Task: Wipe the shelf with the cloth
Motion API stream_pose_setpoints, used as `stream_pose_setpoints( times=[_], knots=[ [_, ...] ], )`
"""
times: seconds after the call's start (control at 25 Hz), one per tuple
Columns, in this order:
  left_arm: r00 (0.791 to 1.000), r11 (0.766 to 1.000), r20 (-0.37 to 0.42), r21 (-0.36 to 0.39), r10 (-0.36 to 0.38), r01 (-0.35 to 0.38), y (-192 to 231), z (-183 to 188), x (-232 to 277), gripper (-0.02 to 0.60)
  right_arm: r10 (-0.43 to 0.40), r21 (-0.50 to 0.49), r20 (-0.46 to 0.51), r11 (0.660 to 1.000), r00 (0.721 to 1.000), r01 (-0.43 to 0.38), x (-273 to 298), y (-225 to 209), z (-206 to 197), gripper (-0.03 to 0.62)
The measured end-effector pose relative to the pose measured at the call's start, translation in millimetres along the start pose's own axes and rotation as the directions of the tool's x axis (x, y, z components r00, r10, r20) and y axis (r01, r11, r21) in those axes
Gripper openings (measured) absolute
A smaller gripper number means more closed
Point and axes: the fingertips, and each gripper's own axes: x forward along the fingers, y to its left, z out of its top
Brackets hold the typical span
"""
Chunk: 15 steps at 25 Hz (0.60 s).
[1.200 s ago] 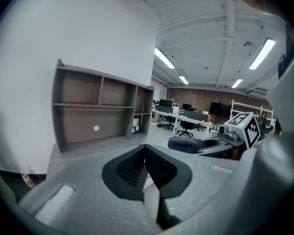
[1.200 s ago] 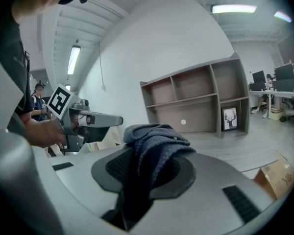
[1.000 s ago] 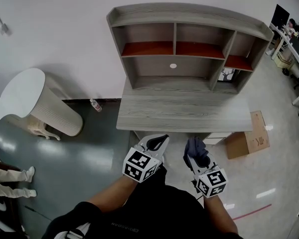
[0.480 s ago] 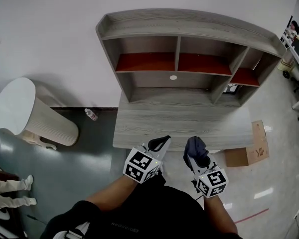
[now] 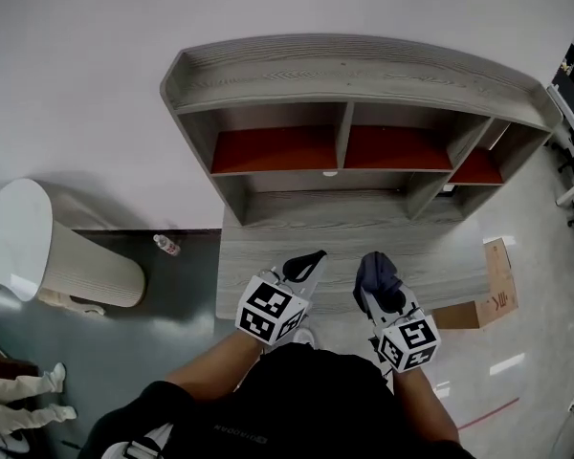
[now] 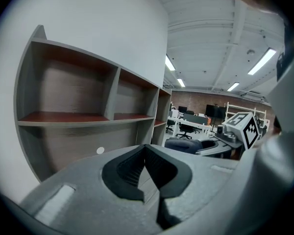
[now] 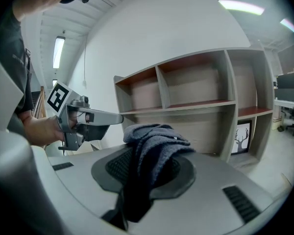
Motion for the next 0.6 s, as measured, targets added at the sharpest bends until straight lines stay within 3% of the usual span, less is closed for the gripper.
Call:
stream_pose_setpoints(
  times=[0.32, 0.6],
  knots=[
    [1.000, 1.000, 0.007, -0.010, -0.012, 0.012, 25.2, 10.7, 23.6, 0.008, -0.010, -0.007, 0.011, 1.000, 1.000, 0.010, 26.6, -17.1, 16.8, 0.098],
    [0.999, 0.998, 0.007, -0.038, 0.049, -0.049, 34.6, 12.3, 37.7, 0.008, 0.039, -0.024, 0.023, 0.999, 0.999, -0.039, 37.4, -37.8, 29.1, 0.098]
  ],
)
